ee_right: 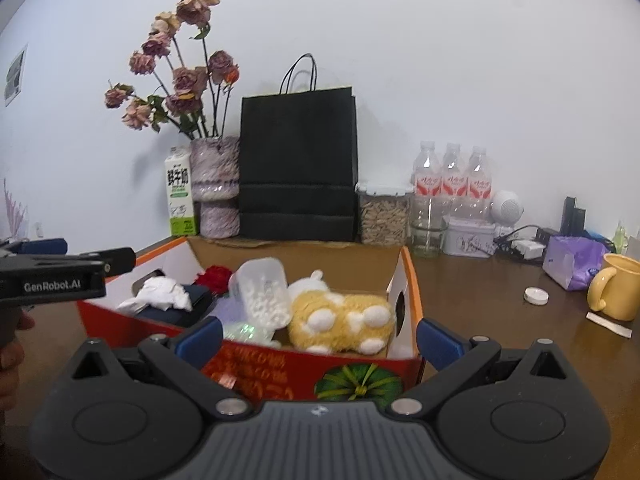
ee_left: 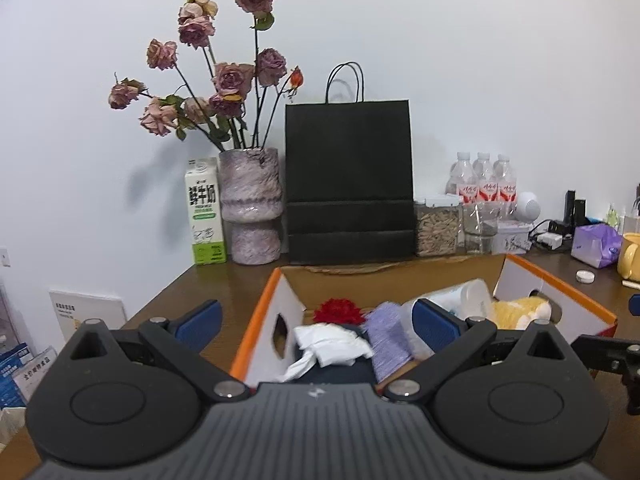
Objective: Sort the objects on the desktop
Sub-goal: 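Withdraw both tools from the box toward the tissue and braided cable, then grasp the crumpled white tissue with the left gripper while right grasps the braided cable, then carry the tissue and braided cable over the box with both grippers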
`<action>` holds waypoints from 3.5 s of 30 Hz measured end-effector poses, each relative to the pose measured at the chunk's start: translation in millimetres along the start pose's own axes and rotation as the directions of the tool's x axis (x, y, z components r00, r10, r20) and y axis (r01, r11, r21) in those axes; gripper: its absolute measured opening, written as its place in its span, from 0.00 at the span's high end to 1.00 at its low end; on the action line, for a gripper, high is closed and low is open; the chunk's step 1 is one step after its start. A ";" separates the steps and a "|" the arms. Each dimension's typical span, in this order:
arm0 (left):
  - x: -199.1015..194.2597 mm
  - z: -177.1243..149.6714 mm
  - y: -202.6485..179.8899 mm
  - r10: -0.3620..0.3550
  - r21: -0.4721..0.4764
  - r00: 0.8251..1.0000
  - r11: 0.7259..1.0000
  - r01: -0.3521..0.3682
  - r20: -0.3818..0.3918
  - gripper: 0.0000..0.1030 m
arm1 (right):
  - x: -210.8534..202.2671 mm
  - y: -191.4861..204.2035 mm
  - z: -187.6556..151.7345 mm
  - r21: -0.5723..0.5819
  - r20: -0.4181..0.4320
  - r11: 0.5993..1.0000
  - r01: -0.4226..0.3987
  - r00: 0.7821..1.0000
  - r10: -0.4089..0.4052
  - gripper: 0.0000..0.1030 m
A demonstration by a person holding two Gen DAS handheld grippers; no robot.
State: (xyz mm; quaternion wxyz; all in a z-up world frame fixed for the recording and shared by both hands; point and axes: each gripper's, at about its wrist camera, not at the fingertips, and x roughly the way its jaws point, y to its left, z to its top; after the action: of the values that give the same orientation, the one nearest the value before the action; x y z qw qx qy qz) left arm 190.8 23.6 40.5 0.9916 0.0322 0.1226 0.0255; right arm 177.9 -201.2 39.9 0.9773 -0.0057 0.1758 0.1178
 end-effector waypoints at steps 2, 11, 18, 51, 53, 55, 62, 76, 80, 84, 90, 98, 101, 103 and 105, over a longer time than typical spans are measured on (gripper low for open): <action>-4.7 -2.6 5.7 0.004 0.001 1.000 1.000 -0.004 -0.016 0.00 | -3.7 4.3 -3.4 -0.010 -0.021 1.000 -0.013 1.000 0.013 0.00; -25.0 -22.7 29.9 -0.011 -0.008 0.991 1.000 0.010 -0.131 0.00 | -5.9 41.0 -24.8 -0.035 -0.195 0.991 -0.127 0.974 0.118 0.00; -35.9 -44.0 38.2 -0.010 0.014 0.980 1.000 0.013 -0.198 0.00 | 2.6 69.3 -37.0 -0.070 -0.287 0.981 -0.180 0.945 0.154 0.00; -44.8 -56.0 22.5 -0.060 0.009 0.964 0.998 0.065 -0.259 0.00 | -14.5 67.3 -38.7 -0.092 -0.212 0.972 -0.215 0.958 0.192 0.13; -45.2 -55.2 18.2 -0.069 0.011 0.963 0.997 0.074 -0.260 0.00 | -18.6 63.1 -37.9 -0.090 -0.198 0.974 -0.208 0.962 0.187 0.13; -44.9 -54.5 12.7 -0.077 0.015 0.962 0.996 0.084 -0.263 0.00 | -21.5 57.9 -38.2 -0.085 -0.189 0.977 -0.196 0.966 0.178 0.13; -40.5 -53.2 -6.8 -0.104 0.032 0.956 0.993 0.117 -0.274 0.00 | -28.3 32.2 -44.6 -0.054 -0.183 0.989 -0.141 0.975 0.129 0.13; -16.3 -58.6 -24.1 -0.100 0.021 0.929 0.993 0.115 -0.356 0.04 | -33.5 1.4 -49.4 -0.022 -0.160 0.994 -0.103 0.982 0.098 0.13; -15.2 -59.1 -26.4 -0.115 0.012 0.923 0.992 0.128 -0.368 0.23 | -33.2 0.1 -50.4 -0.016 -0.158 0.994 -0.105 0.982 0.101 0.13; -14.5 -62.2 -31.8 -0.154 0.008 0.911 0.985 0.170 -0.382 0.53 | -33.8 -0.3 -51.2 -0.013 -0.156 0.994 -0.104 0.983 0.101 0.13; -20.4 -62.1 -36.3 -0.177 0.008 0.910 0.981 0.194 -0.375 0.77 | -34.5 0.1 -51.5 -0.014 -0.154 0.994 -0.104 0.983 0.101 0.13; -29.9 -53.9 -29.9 -0.176 0.003 0.926 0.982 0.188 -0.334 0.77 | -38.1 0.1 -48.6 -0.012 -0.139 0.994 -0.105 0.985 0.103 0.13; -32.7 -46.8 -26.2 -0.174 -0.002 0.935 0.983 0.182 -0.309 0.77 | -41.7 -0.5 -43.7 -0.017 -0.119 0.994 -0.106 0.988 0.103 0.13; -34.0 -40.1 -24.3 -0.173 -0.004 0.942 0.984 0.179 -0.286 0.77 | -44.9 -0.6 -39.0 -0.021 -0.099 0.994 -0.108 0.989 0.105 0.13; -34.8 -32.1 -22.5 -0.172 -0.009 0.950 0.984 0.176 -0.260 0.77 | -47.8 -0.4 -33.0 -0.027 -0.079 0.994 -0.108 0.991 0.106 0.13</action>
State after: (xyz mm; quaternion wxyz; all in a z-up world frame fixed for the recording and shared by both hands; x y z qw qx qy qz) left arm 150.1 1.0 16.2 0.9651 0.0246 0.2541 -0.0589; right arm 123.2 -214.3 25.4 0.9618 -0.0163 0.2119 0.1726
